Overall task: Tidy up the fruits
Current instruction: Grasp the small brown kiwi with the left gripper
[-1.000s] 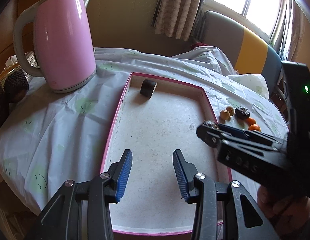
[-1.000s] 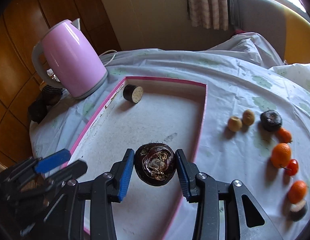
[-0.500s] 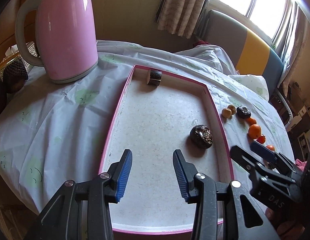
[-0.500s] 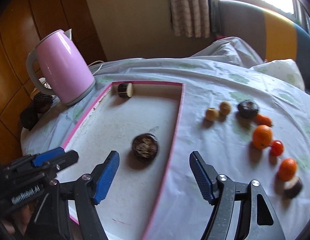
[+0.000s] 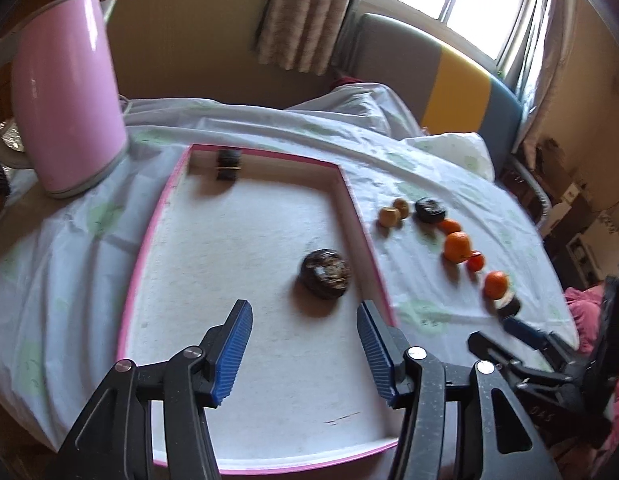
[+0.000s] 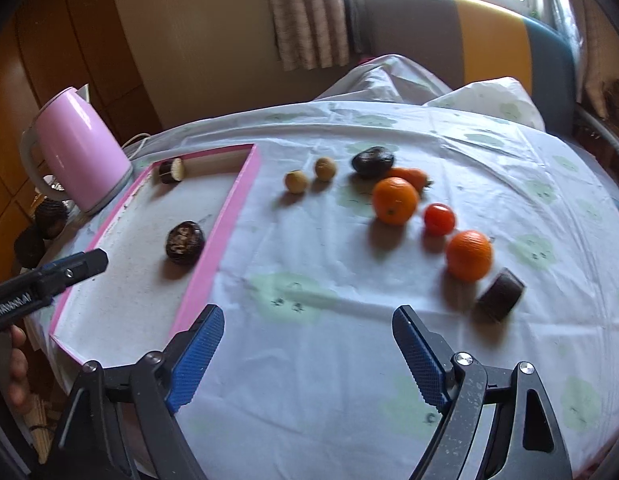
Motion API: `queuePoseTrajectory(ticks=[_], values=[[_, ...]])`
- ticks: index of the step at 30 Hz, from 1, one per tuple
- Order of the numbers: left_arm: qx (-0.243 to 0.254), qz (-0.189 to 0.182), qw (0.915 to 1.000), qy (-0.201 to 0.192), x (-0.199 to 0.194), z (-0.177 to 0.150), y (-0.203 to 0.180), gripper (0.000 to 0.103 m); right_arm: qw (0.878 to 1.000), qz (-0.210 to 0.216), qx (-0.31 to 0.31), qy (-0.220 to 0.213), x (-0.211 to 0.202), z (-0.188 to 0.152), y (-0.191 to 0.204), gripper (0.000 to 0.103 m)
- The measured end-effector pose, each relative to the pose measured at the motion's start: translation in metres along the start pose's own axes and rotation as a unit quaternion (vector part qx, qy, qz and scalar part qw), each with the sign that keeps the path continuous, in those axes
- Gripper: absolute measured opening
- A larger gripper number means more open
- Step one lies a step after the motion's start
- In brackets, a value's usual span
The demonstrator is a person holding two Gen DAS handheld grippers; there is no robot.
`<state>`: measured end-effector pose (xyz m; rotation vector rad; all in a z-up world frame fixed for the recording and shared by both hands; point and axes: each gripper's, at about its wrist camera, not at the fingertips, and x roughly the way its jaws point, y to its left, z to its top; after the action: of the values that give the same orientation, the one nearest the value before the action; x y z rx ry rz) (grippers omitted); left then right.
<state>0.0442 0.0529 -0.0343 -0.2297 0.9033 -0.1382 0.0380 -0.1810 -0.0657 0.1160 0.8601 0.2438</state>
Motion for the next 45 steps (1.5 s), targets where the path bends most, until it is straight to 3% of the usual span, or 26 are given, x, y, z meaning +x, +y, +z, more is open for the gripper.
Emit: queuePoseTrajectory(ticks=[5, 7, 9, 13, 18, 23, 26, 30, 35, 42, 45], values=[[0.017, -0.047, 0.9987, 0.007, 0.008, 0.011, -0.025, 0.063, 1.000, -0.010, 0.006, -0.009, -0.007, -0.003, -0.017, 0.080], [0.026, -0.052, 0.9981, 0.023, 0.014, 0.015, -0.036, 0.072, 1.000, -0.012, 0.004, -0.014, -0.009, -0.004, -0.022, 0.071], [0.040, -0.062, 0.9967, 0.035, 0.019, 0.019, -0.047, 0.073, 1.000, -0.010, 0.002, -0.016, -0.010, -0.004, -0.026, 0.068], [0.068, -0.040, 0.9956, 0.051, 0.033, 0.027, -0.064, 0.073, 1.000, -0.004, -0.007, -0.024, -0.016, -0.002, -0.035, 0.068], [0.100, 0.007, 0.9940, 0.042, 0.048, 0.046, -0.084, 0.069, 1.000, 0.002, 0.001, -0.031, -0.024, 0.005, -0.057, 0.070], [0.126, 0.009, 0.9898, 0.066, 0.076, 0.063, -0.104, 0.041, 0.998, 0.009, 0.030, -0.052, -0.035, 0.015, -0.088, 0.071], [0.145, 0.017, 0.9863, 0.077, 0.096, 0.068, -0.114, 0.031, 0.997, 0.011, 0.048, -0.061, -0.037, 0.020, -0.107, 0.066], [0.159, 0.025, 0.9826, 0.093, 0.121, 0.075, -0.122, 0.029, 0.996, 0.022, 0.070, -0.059, -0.034, 0.024, -0.129, 0.054], [0.162, 0.060, 0.9793, 0.107, 0.148, 0.082, -0.128, 0.029, 0.995, 0.033, 0.076, -0.049, -0.024, 0.027, -0.149, 0.053], [0.125, 0.064, 0.9819, 0.127, 0.182, 0.086, -0.122, 0.032, 0.994, 0.058, 0.080, -0.035, -0.013, 0.038, -0.165, 0.053], [0.119, 0.061, 0.9835, 0.122, 0.186, 0.083, -0.123, 0.025, 0.995, 0.068, 0.066, -0.022, -0.007, 0.047, -0.162, 0.053]])
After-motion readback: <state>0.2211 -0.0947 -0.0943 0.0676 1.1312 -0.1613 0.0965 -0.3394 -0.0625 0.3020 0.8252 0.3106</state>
